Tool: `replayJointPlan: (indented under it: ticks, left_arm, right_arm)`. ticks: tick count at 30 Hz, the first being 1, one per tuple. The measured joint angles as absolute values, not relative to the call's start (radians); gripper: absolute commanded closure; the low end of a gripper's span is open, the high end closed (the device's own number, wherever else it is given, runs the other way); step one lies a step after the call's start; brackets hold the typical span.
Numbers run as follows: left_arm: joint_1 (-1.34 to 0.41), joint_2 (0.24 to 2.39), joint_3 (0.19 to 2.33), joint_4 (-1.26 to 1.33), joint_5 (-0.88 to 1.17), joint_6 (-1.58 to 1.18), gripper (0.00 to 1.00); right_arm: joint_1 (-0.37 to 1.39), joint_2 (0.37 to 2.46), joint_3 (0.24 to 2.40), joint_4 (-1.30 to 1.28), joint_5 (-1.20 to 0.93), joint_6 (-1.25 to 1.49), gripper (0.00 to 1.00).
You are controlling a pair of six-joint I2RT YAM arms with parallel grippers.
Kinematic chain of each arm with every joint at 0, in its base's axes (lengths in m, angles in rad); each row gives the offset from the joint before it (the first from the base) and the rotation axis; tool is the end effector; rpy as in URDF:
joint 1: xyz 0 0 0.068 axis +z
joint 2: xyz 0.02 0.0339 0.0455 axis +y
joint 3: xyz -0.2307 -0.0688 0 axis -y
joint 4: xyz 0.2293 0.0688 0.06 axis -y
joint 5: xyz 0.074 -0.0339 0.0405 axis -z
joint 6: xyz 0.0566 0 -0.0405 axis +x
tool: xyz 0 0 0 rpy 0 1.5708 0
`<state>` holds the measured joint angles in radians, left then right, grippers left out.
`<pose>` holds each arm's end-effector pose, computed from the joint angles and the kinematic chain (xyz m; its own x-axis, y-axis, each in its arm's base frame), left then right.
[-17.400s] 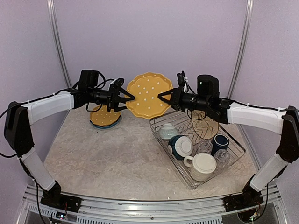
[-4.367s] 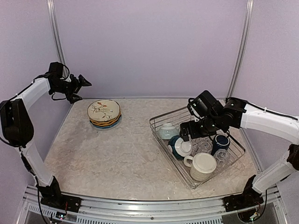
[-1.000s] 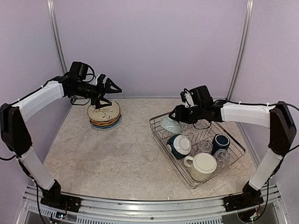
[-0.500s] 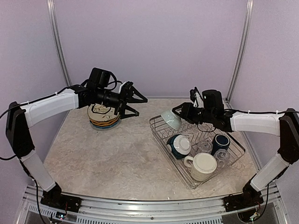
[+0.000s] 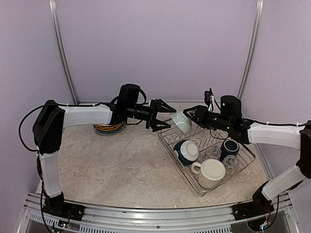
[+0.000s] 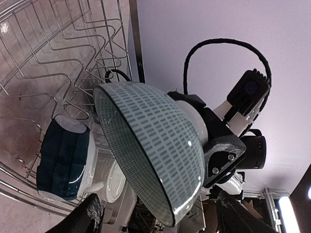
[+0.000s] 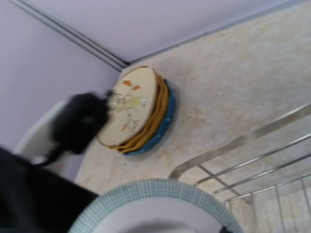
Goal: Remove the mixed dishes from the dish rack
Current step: Pass from the right arm to the left
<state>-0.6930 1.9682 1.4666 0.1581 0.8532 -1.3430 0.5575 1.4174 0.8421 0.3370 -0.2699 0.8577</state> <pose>0.3143 -0.3164 0.2311 -0.9994 -0.0028 0.0345 -0.0343 0.2215 -0.9746 0.2760 0.1899 0.2367 -0.6830 0.4332 -0.5881 -0.3259 0.5398 0.7761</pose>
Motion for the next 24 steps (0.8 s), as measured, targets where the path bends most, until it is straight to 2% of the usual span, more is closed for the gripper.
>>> replayJointPlan:
  ticks: [12, 18, 24]
  left_arm:
    - [-0.755, 2.074, 1.510, 0.457, 0.864, -1.567, 0.58]
    - [-0.789, 2.104, 1.512, 0.604, 0.861, -1.664, 0.71]
    - [-0.812, 2.135, 1.514, 0.673, 0.850, -1.710, 0.87]
  right_arm:
    - [0.558, 1.346, 0.718, 0.444, -0.303, 0.859, 1.00]
    - [0.557, 1.313, 0.677, 0.520, -0.303, 0.869, 1.00]
    - [0.556, 1.271, 0.628, 0.552, -0.295, 0.881, 1.00]
